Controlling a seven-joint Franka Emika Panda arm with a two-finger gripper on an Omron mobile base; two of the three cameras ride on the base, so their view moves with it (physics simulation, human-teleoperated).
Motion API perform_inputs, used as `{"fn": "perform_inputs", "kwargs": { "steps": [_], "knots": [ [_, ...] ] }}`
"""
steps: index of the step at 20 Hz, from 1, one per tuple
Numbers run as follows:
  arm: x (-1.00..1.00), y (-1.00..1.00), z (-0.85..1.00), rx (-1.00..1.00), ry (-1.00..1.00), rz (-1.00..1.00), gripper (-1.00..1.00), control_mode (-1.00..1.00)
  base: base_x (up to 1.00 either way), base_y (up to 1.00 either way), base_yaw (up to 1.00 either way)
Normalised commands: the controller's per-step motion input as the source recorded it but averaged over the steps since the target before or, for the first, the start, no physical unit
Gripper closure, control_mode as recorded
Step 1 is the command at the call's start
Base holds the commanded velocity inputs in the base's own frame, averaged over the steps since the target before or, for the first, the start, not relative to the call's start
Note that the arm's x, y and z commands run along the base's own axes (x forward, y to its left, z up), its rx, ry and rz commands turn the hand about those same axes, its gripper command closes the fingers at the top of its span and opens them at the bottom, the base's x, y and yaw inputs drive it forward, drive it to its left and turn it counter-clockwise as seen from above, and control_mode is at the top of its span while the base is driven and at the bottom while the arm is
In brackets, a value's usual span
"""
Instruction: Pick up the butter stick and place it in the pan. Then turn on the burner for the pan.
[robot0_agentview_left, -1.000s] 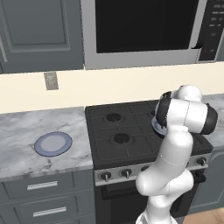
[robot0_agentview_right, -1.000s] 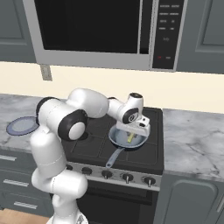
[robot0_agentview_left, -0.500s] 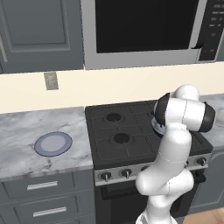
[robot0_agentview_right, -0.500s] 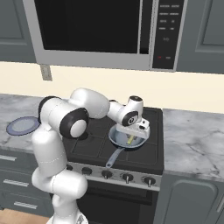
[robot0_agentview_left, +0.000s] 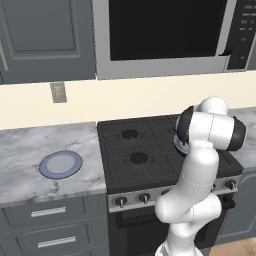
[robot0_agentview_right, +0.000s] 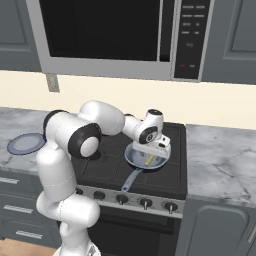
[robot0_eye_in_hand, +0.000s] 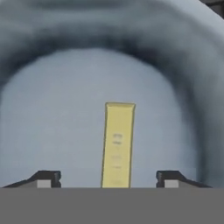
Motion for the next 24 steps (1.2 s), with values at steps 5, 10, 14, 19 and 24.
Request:
{"fn": "perform_inputs", "kwargs": {
  "steps": [5,10,14,19,24],
  "knots": [
    [-0.17,-0.07,0.24,0.0,-0.11,0.0,-1.0,-1.0,0.0,0.0,0.0],
    [-0.63,-0.33,0.18,0.0,-0.19,0.01,-1.0,-1.0,0.0,0.0,0.0],
    [-0.94,-0.31,-0.01,0.0,-0.24,0.03,-1.0,-1.0,0.0,0.0,0.0],
    [-0.83,-0.33,0.0,0.0,-0.29,0.04,-1.0,-1.0,0.0,0.0,0.0],
    [-0.8,-0.31,0.0,0.0,-0.26,0.03,-1.0,-1.0,0.0,0.0,0.0]
  ]
}}
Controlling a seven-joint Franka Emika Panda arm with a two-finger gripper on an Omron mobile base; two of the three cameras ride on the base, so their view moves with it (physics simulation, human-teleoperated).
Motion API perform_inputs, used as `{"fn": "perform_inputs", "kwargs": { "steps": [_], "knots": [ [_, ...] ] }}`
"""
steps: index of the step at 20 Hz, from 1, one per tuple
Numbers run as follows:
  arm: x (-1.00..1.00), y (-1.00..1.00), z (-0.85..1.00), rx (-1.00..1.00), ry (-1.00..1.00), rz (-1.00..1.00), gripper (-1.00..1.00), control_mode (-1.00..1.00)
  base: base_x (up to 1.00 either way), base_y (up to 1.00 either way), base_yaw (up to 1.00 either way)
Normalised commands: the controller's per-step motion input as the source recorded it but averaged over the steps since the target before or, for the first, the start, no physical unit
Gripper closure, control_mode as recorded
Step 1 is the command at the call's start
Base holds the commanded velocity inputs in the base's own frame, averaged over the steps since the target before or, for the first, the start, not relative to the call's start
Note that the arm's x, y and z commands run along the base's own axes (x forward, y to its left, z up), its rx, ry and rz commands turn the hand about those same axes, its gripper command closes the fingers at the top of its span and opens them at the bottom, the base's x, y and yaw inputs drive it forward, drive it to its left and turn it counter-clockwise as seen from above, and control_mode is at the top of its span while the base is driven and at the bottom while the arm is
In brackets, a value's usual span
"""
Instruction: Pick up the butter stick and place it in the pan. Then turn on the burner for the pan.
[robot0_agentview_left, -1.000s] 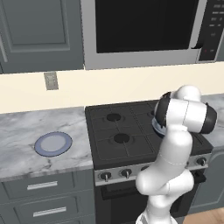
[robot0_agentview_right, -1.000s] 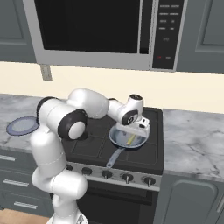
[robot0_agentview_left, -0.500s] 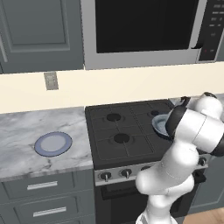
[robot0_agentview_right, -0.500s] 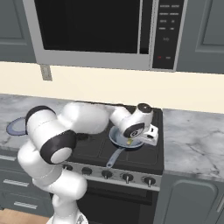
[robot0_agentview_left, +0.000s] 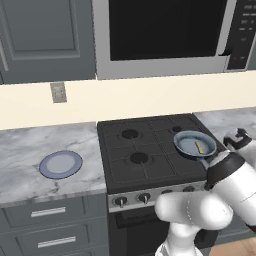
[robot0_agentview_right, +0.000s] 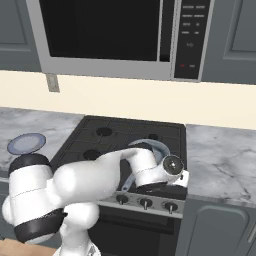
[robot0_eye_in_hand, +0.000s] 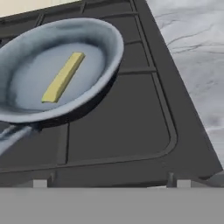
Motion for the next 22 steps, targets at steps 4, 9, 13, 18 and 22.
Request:
{"fn": "perform_inputs", "kwargs": {
  "steps": [4,9,13,18,22],
  "knots": [
    [-0.7,-0.13,0.0,0.0,-0.24,0.0,-1.0,-1.0,0.0,0.0,0.0],
    [-0.42,0.0,-0.11,0.0,-0.2,0.0,-1.0,-1.0,0.0,0.0,0.0],
    [-0.34,0.0,-0.15,0.0,-0.21,0.0,-1.0,-1.0,0.0,0.0,0.0],
    [-0.32,0.0,-0.19,0.0,-0.23,0.0,-1.0,-1.0,0.0,0.0,0.0],
    [-0.25,0.0,-0.13,0.0,-0.22,0.0,-1.0,-1.0,0.0,0.0,0.0]
  ]
}}
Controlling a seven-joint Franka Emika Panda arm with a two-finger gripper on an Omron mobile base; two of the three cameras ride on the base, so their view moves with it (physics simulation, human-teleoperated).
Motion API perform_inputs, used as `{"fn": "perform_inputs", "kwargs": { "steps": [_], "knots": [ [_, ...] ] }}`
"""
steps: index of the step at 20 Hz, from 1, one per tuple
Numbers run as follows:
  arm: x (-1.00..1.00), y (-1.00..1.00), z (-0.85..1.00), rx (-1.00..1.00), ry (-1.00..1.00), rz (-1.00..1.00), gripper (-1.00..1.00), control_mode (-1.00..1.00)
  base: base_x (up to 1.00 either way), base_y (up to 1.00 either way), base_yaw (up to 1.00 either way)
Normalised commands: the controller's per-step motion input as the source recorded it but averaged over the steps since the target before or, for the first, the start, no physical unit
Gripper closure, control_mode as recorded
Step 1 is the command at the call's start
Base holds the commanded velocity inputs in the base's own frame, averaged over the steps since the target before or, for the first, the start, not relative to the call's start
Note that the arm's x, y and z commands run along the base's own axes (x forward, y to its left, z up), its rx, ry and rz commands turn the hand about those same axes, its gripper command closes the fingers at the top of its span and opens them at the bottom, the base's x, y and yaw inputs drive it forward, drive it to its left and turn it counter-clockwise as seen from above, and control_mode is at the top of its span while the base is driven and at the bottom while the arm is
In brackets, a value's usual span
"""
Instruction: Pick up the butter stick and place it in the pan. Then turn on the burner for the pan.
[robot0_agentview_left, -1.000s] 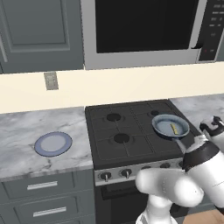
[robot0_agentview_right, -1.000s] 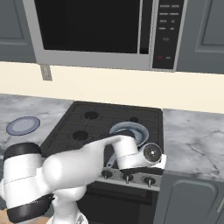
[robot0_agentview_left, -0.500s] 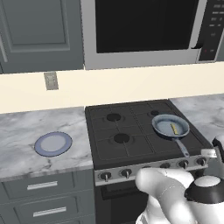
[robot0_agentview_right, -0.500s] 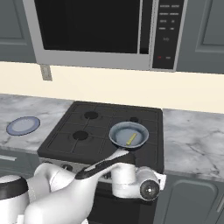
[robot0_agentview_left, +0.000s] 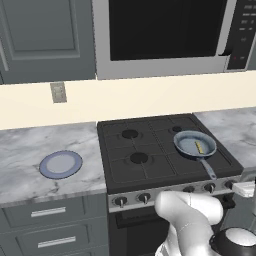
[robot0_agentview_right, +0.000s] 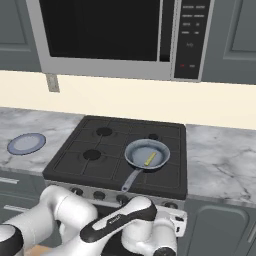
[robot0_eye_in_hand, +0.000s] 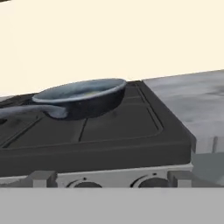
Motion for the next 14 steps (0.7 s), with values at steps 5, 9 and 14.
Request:
{"fn": "perform_inputs", "kwargs": {
  "steps": [5,9,14],
  "knots": [
    [-0.06,0.0,-0.13,0.0,-0.21,0.0,-1.0,-1.0,0.0,0.0,0.0],
    [0.0,0.0,-0.16,0.0,-0.18,0.0,-1.0,-1.0,0.0,0.0,0.0],
    [0.0,-0.05,-0.07,0.0,-0.13,0.0,-1.0,-1.0,0.0,0.0,0.0]
  ]
}}
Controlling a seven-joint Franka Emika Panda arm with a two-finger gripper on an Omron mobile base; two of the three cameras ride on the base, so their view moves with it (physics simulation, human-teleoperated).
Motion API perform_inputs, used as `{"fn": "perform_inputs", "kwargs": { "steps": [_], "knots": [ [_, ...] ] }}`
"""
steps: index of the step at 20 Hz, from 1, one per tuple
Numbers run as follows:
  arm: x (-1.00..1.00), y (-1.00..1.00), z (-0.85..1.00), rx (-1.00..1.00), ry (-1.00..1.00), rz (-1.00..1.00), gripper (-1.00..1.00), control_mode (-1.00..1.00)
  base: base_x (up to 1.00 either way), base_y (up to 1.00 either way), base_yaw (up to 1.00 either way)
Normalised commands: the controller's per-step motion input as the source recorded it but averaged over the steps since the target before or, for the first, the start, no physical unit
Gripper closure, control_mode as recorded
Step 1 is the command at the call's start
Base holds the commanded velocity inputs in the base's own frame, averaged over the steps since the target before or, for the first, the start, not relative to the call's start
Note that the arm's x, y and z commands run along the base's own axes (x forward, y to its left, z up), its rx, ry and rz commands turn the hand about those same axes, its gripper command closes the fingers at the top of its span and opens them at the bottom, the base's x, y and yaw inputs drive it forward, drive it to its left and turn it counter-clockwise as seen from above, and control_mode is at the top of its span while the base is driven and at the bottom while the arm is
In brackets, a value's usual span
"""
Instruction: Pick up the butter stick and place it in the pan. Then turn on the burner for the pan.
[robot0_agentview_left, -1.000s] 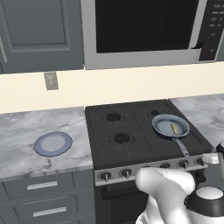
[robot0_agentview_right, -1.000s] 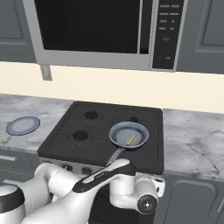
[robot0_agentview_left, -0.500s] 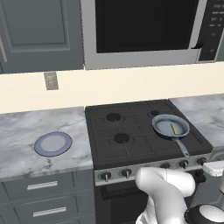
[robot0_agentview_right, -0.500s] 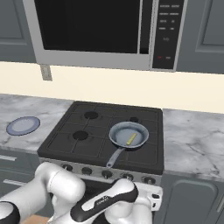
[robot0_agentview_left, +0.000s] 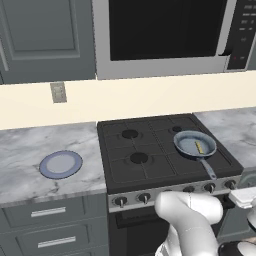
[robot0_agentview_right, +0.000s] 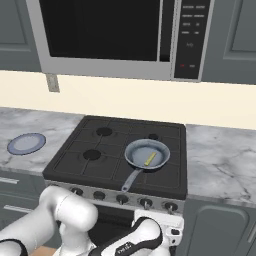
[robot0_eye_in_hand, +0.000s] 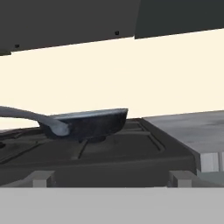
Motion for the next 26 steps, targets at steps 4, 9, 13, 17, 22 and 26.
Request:
{"fn": "perform_inputs", "kwargs": {
  "steps": [4,9,13,17,22,26],
  "knots": [
    [0.0,-0.05,-0.02,0.0,-0.1,0.0,-1.0,-1.0,0.0,0.0,0.0],
    [0.0,0.0,-0.05,0.0,-0.09,0.0,-1.0,-1.0,0.0,0.0,0.0],
    [0.0,0.0,-0.09,0.0,-0.07,0.0,-1.0,-1.0,0.0,0.0,0.0],
    [0.0,0.0,-0.08,0.0,-0.04,0.0,-1.0,-1.0,0.0,0.0,0.0],
    [0.0,0.0,-0.05,0.0,-0.03,0.0,-1.0,-1.0,0.0,0.0,0.0],
    [0.01,-0.07,0.0,0.0,0.0,0.0,-1.0,-1.0,0.0,0.0,0.0]
  ]
}}
